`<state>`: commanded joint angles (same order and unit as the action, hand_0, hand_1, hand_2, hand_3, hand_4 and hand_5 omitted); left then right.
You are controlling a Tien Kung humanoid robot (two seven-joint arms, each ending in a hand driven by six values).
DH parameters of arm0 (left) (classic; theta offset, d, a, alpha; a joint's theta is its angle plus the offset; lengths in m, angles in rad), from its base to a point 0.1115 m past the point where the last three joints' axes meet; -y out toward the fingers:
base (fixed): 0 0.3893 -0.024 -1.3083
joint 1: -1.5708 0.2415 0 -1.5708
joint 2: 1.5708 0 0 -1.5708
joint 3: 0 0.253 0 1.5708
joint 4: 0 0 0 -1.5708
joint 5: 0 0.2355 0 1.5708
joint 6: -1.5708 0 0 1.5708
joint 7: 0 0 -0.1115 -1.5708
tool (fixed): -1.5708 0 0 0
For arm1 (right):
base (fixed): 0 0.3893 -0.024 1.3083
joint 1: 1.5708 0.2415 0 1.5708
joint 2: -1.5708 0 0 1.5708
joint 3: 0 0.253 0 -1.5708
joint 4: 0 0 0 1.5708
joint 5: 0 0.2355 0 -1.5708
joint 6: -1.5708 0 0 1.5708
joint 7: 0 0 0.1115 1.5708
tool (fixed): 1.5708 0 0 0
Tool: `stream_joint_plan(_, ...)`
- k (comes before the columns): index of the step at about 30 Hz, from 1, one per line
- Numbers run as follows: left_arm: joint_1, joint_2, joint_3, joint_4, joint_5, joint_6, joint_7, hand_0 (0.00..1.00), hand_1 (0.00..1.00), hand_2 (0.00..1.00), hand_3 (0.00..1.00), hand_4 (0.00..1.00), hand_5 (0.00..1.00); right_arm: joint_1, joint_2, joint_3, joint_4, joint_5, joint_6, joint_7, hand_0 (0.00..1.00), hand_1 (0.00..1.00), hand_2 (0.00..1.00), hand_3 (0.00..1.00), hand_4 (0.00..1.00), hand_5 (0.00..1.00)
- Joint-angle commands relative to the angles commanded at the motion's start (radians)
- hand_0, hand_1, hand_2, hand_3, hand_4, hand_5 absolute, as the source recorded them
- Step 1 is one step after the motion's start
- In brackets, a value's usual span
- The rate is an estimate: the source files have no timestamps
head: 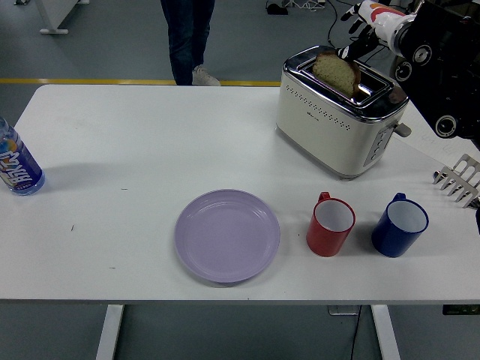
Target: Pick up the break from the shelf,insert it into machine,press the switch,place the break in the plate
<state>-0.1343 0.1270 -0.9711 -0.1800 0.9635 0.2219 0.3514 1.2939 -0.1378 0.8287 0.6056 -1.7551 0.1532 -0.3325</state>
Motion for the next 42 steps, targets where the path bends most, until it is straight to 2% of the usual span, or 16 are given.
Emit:
stream_joint_plan(8, 0.002, 0.0, -0.001, 0.0, -0.003, 0.001, 0.0, 0.635, 0.486, 0.45, 0.544, 0.343, 0.79, -0.015, -0.023, 0.028, 0.038, -0.007, -0.02, 0.001, 0.703, 0.712, 0.771, 0.888, 0.684, 0.135)
stream_joint_plan(9, 0.002, 0.0, 0.0, 0.0, -0.005, 0.001, -0.001, 0.635, 0.487, 0.451, 0.544, 0.344, 0.792, -0.017, -0.028, 0.031, 0.045, -0.005, -0.024, 0.001, 0.712, 0.713, 0.773, 0.893, 0.708, 0.174)
stream_joint_plan(19, 0.004, -0.001, 0.001, 0.0, -0.01, 0.001, -0.001, 0.635, 0.486, 0.452, 0.544, 0.343, 0.789, -0.056, -0.074, 0.046, 0.116, 0.043, -0.064, 0.003, 0.738, 0.725, 0.777, 0.894, 0.719, 0.203)
stream_joint_plan(20, 0.004, -0.001, 0.001, 0.0, -0.011, 0.002, -0.001, 0.635, 0.486, 0.452, 0.544, 0.343, 0.789, -0.064, -0.081, 0.046, 0.126, 0.059, -0.073, 0.006, 0.738, 0.725, 0.777, 0.894, 0.719, 0.203)
stream_joint_plan(21, 0.004, -0.001, 0.001, 0.0, -0.011, 0.002, -0.001, 0.635, 0.485, 0.453, 0.544, 0.343, 0.791, -0.068, -0.084, 0.046, 0.131, 0.066, -0.079, 0.007, 0.773, 0.744, 0.785, 0.888, 0.693, 0.267)
stream_joint_plan(26, 0.005, -0.002, 0.0, 0.0, -0.013, 0.002, -0.002, 0.635, 0.485, 0.453, 0.544, 0.343, 0.791, -0.104, -0.115, 0.047, 0.181, 0.129, -0.143, 0.017, 0.773, 0.744, 0.785, 0.888, 0.693, 0.267)
stream_joint_plan(27, 0.006, -0.002, 0.001, 0.0, -0.014, 0.002, -0.002, 0.634, 0.486, 0.453, 0.544, 0.342, 0.789, -0.116, -0.124, 0.051, 0.196, 0.145, -0.157, 0.021, 0.778, 0.745, 0.784, 0.882, 0.656, 0.313)
stream_joint_plan(37, 0.009, -0.006, -0.006, 0.0, -0.008, 0.001, -0.001, 0.634, 0.487, 0.453, 0.544, 0.343, 0.793, -0.156, -0.144, 0.085, 0.234, 0.184, -0.195, 0.034, 0.778, 0.746, 0.783, 0.874, 0.639, 0.315)
stream_joint_plan(42, 0.012, -0.006, -0.008, 0.0, -0.005, 0.0, 0.0, 0.634, 0.486, 0.456, 0.544, 0.343, 0.796, -0.185, -0.157, 0.098, 0.262, 0.222, -0.229, 0.051, 0.779, 0.744, 0.782, 0.87, 0.648, 0.31)
